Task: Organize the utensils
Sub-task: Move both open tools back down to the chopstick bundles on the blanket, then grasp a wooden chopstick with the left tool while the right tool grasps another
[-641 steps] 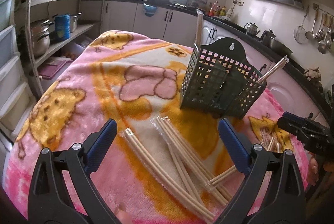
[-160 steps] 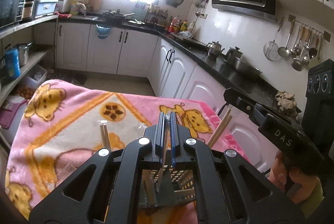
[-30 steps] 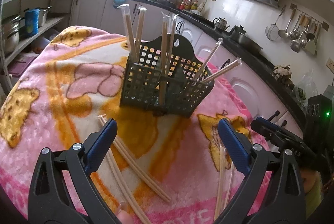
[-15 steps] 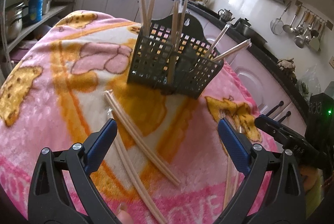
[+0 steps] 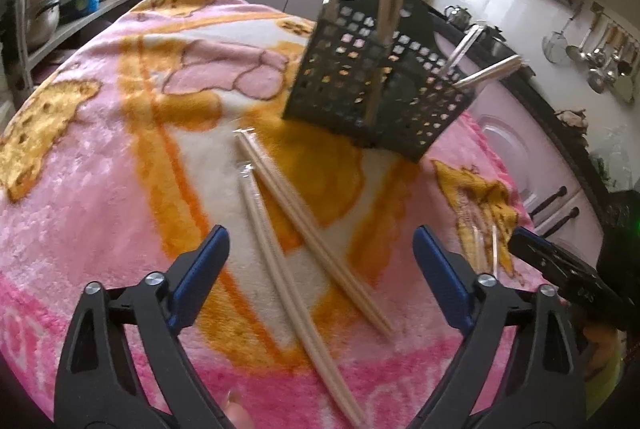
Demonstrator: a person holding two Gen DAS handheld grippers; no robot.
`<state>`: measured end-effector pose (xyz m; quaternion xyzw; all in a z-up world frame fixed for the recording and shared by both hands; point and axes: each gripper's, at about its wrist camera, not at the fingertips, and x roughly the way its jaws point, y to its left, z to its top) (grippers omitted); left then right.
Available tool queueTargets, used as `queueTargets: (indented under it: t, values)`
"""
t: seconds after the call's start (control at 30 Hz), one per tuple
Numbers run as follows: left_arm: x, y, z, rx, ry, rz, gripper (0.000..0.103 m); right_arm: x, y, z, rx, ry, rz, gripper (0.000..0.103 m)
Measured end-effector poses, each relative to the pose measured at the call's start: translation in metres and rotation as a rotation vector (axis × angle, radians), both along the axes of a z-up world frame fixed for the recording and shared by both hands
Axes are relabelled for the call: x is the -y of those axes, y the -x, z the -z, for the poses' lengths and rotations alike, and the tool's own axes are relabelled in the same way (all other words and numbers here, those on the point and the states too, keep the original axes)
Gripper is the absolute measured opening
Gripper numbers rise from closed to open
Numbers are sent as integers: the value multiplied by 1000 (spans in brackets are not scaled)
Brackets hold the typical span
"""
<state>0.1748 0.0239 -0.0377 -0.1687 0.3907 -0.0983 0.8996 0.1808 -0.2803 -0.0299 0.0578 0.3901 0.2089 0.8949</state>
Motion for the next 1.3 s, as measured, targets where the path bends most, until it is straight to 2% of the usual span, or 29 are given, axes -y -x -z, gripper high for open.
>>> queueTargets:
  t: [0.2, 0.47, 0.63, 0.83, 0.93, 1.1, 1.3]
  values:
    - [-4, -11, 11, -42, -13, -3, 61, -2, -6, 11, -34, 14, -9, 64]
    - [-6, -25, 23, -84, -36, -14, 49, 2, -27, 27, -126, 47, 38, 62]
    - [-11, -32, 26, -100, -37, -19, 44, 5, -41, 40, -194, 17, 42, 53]
    - [-16, -43, 28, -117, -32, -23, 39, -3, -53, 41, -200, 23, 34, 49]
    - [-18, -49, 28, -131, -40, -32, 34, -8, -60, 41, -202, 25, 19, 42]
    - [-28, -62, 29, -158, -11, -45, 28, -17, -69, 42, -201, 58, 3, 25]
    - [-35, -69, 30, -171, 16, -40, 24, -27, -74, 43, -198, 61, -26, 15]
